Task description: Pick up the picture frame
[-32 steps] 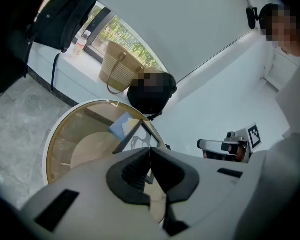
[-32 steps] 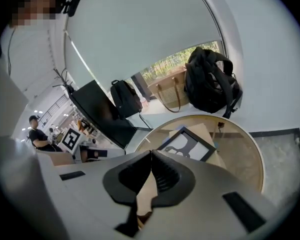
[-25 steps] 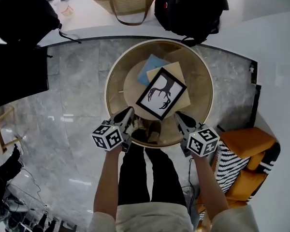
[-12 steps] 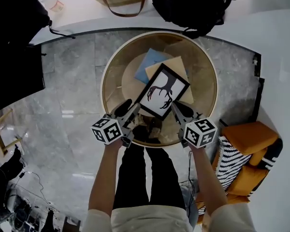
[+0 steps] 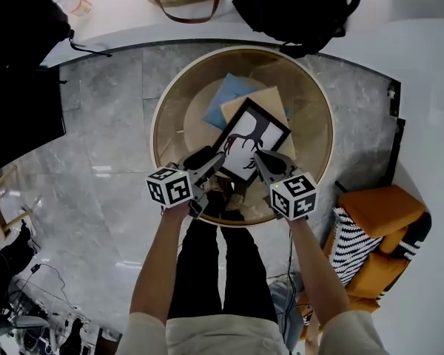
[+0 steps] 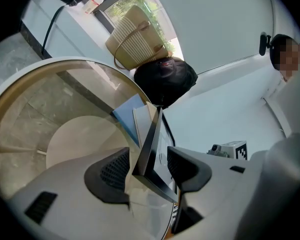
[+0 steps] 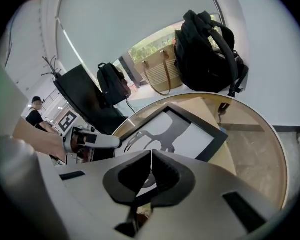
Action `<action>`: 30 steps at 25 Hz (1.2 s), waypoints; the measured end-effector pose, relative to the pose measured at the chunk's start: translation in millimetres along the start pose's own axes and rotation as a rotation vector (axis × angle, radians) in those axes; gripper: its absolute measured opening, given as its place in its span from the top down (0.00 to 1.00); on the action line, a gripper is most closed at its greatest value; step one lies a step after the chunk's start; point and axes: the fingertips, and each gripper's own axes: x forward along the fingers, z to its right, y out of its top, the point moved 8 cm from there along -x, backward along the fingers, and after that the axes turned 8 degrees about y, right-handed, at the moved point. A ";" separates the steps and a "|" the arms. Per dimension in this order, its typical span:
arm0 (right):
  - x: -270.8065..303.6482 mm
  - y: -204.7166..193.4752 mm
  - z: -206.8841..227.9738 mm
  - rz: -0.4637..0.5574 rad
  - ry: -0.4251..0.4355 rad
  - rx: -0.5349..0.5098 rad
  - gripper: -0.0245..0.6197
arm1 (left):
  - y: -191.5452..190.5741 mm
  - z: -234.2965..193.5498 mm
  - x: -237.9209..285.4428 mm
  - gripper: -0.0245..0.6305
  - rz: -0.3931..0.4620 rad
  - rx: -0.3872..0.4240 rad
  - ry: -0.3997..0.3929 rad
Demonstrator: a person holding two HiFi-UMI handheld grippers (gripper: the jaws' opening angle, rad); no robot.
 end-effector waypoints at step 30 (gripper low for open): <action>20.4 2.0 0.0 -0.014 0.023 0.049 0.91 | -5.7 2.0 20.9 0.79 -0.128 -0.086 -0.124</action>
